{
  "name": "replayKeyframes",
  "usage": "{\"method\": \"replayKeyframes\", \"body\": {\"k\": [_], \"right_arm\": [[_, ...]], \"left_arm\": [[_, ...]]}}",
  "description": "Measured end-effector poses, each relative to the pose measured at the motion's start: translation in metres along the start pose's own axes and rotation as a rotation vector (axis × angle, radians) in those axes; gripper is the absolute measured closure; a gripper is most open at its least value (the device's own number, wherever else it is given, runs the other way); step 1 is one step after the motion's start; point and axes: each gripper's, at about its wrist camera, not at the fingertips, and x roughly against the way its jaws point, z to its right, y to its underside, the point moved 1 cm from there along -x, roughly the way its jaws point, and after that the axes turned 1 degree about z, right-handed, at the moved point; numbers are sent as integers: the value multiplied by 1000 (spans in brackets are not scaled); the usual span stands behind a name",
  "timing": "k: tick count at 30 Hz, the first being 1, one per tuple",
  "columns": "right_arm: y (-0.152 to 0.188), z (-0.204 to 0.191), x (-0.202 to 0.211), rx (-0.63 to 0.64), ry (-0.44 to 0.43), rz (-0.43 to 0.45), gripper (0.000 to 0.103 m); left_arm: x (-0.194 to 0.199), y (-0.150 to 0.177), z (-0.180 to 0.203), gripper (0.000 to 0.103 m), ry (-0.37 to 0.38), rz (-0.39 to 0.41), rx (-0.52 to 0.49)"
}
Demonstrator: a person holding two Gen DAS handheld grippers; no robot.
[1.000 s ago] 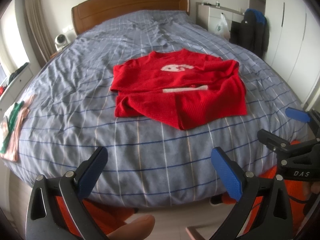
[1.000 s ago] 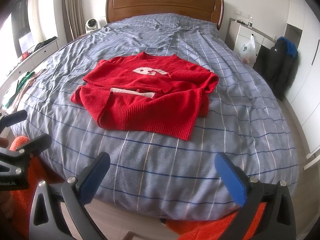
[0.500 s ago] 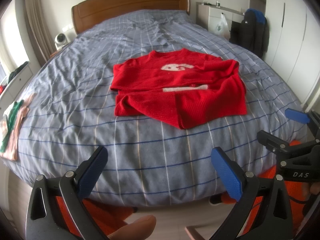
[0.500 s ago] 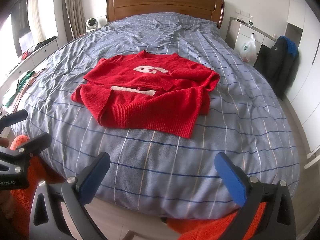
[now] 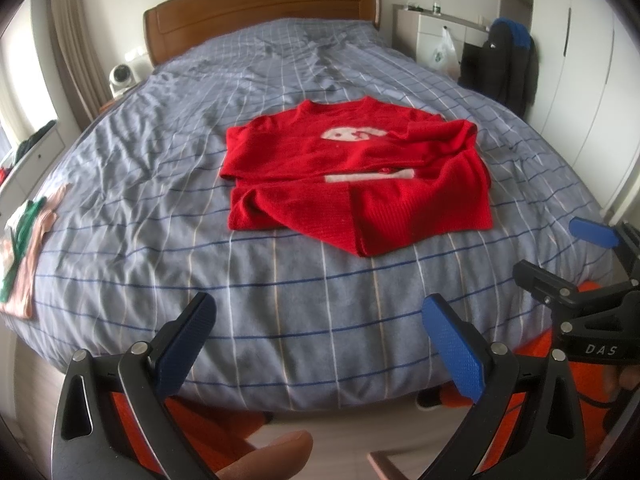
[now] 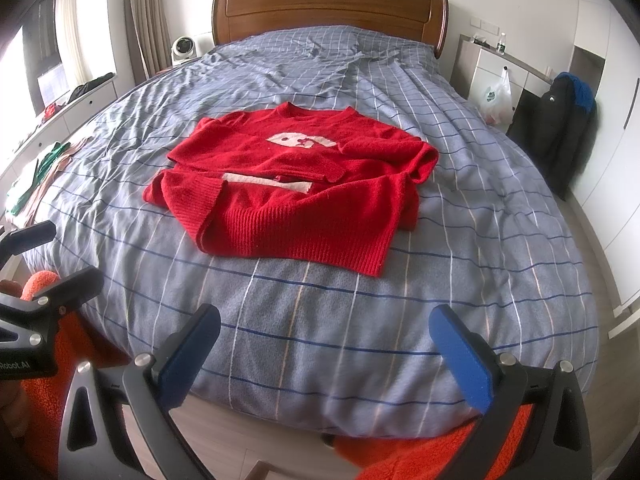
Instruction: Fold small clothes
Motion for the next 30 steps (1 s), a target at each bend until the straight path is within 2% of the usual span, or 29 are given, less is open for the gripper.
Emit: {"method": "replayKeyframes", "body": {"k": [11, 14, 19, 23, 25, 27, 29, 30], "right_arm": [[1, -3, 0, 1, 0, 0, 0], [1, -1, 1, -2, -4, 0, 0], [6, 29, 0, -102, -14, 12, 0], [12, 69, -21, -193, 4, -23, 0], [7, 82, -36, -192, -31, -10, 0], [-3, 90, -54, -179, -86, 13, 0], [-13, 98, -82, -190, -167, 20, 3], [-16, 99, -94, -201, -211, 15, 7]], "left_arm": [[0, 5, 1, 0, -2, -3, 2], [-7, 9, -11, 0, 11, -30, 45], [-37, 17, -56, 1, 66, -121, 204], [-72, 4, -67, 1, 179, -200, 302], [-92, -9, -54, 1, 218, -225, 289], [-114, -23, -31, 2, 203, -227, 219], [-133, -31, -8, 17, 148, -222, 158], [-144, -34, 2, 40, 119, -220, 129]]}}
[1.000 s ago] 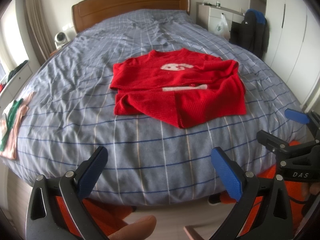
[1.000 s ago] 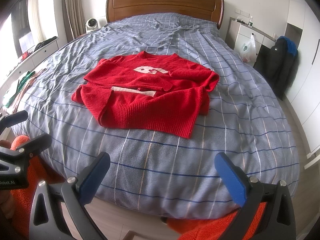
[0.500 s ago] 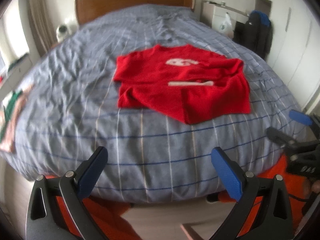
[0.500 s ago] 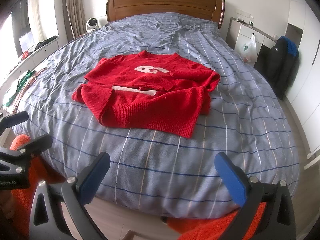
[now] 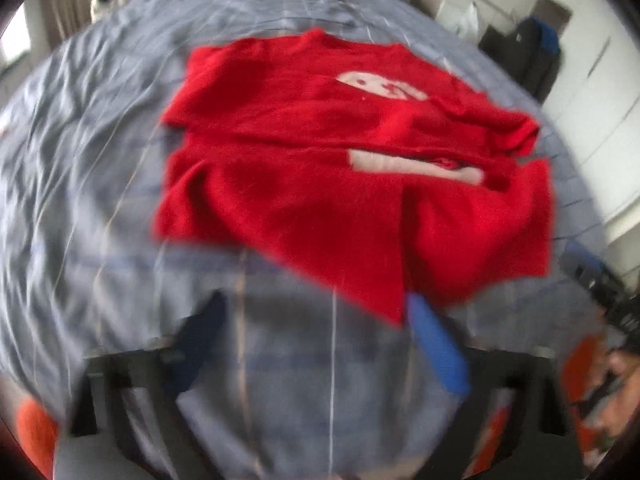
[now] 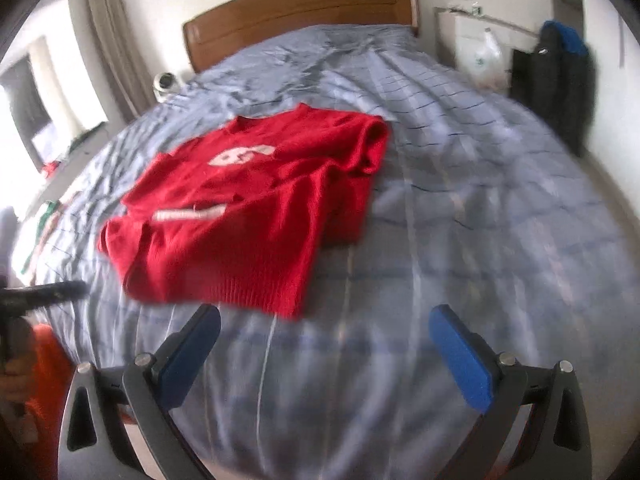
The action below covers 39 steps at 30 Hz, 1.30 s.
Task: Fold small clothes
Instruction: 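Grasp the red sweater's hem with both grippers and lift it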
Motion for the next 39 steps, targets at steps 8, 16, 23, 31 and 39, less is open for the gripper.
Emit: {"method": "replayKeyframes", "body": {"k": [8, 16, 23, 31, 39], "right_arm": [[5, 2, -10, -80, -300, -93, 99], [61, 1, 33, -7, -263, -266, 98], [78, 12, -7, -129, -205, -277, 81], [69, -3, -2, -82, -172, -279, 99], [82, -1, 8, -12, 14, -349, 100]], "left_arm": [[70, 42, -22, 95, 174, 54, 10], [85, 118, -54, 31, 126, -41, -51], [49, 98, -67, 25, 143, -88, 75], [50, 96, -65, 101, 96, -121, 93], [31, 112, -67, 101, -36, -150, -11]]}}
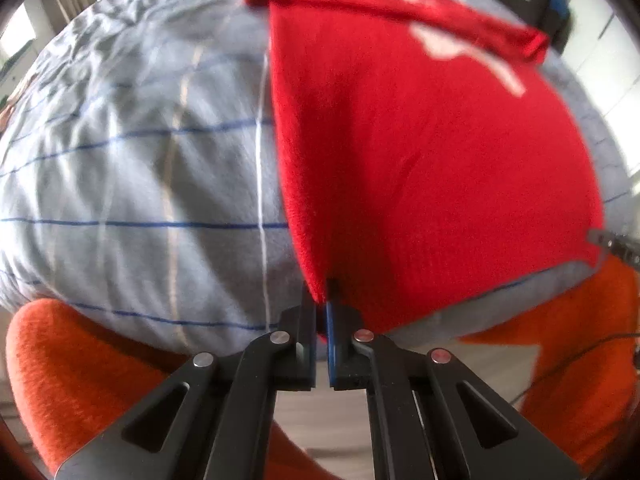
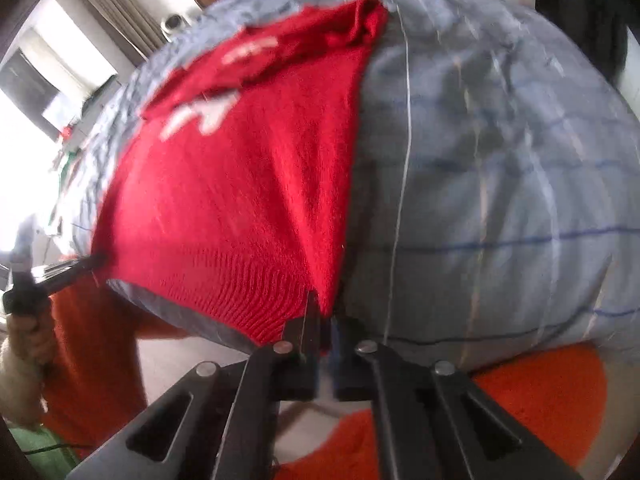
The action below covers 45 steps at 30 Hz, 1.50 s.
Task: Fold small clothes
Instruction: 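Grasp the red sweater's hem with both grippers and lift it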
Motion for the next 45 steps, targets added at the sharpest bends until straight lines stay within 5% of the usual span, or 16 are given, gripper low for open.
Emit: {"method": "replayKeyframes", "body": {"k": [4, 17, 32, 45], "right_arm": [[-4, 5, -33, -60, 5, -8, 100], [13, 11, -28, -89, 0, 15, 100], [21, 25, -21, -118, -23, 32, 100], [24, 28, -16, -140, -52, 38, 93]], "left_arm": [[-11, -5, -4, 101, -25, -2, 3], [-18, -11, -1, 100, -50, 21, -7], [-15, -4, 49, 99, -111, 32, -49], [2, 10, 68, 87, -140, 48, -79]]}}
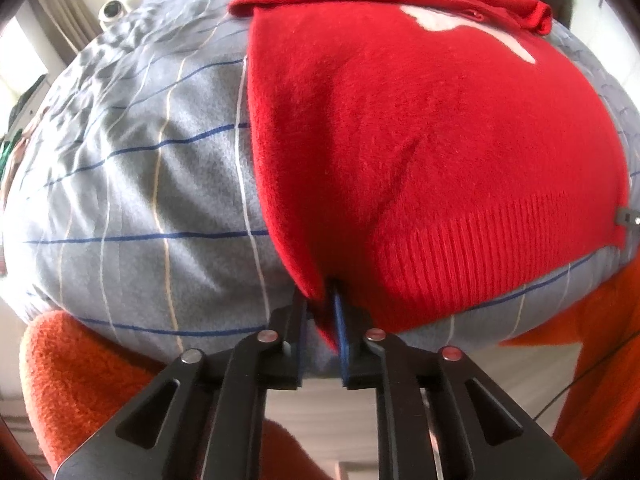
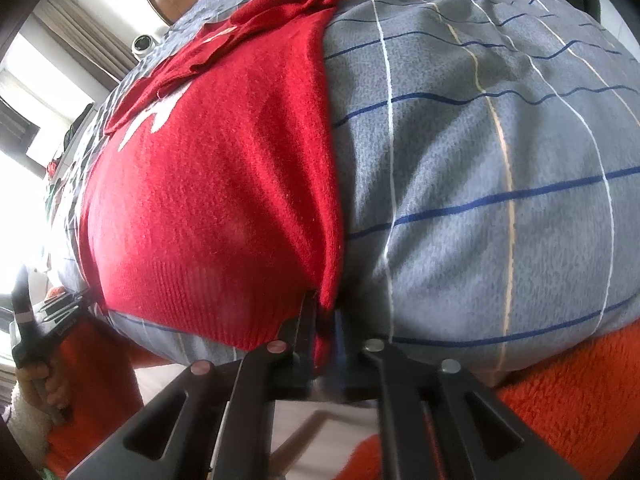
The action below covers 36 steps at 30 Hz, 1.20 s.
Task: Fold small clothes
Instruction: 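Grasp the red sweater's hem with both grippers and lift it, then lay the sweater hem flat and open both grippers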
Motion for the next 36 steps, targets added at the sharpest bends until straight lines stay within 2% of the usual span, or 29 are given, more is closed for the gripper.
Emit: {"method": "replayKeyframes", "body": {"k": [5, 10, 15, 19, 22, 24, 29, 36], "right_arm": [[1, 0, 2, -1, -2, -3, 88], [4, -1, 4, 2, -5, -13, 78], [10, -4, 8, 23, 20, -32, 66], [14, -4, 16, 43, 56, -35, 59], [15, -1, 29, 53, 94, 8, 58], [13, 0, 39, 52, 118, 51, 57], [9, 2, 48, 47, 139, 116, 55], [11, 3, 50, 39, 137, 133, 55]], "left_arm": [[5, 1, -1, 74, -14, 8, -11], [12, 1, -6, 54, -11, 9, -11], [21, 5, -15, 51, -8, -8, -14], [38, 6, -26, 51, -67, 21, -49], [57, -1, -39, 42, -140, 84, -73], [66, -10, -48, 40, -160, 117, -62], [74, -27, -56, 40, -145, 144, -29], [71, -25, -21, 37, -145, 149, -110]]}}
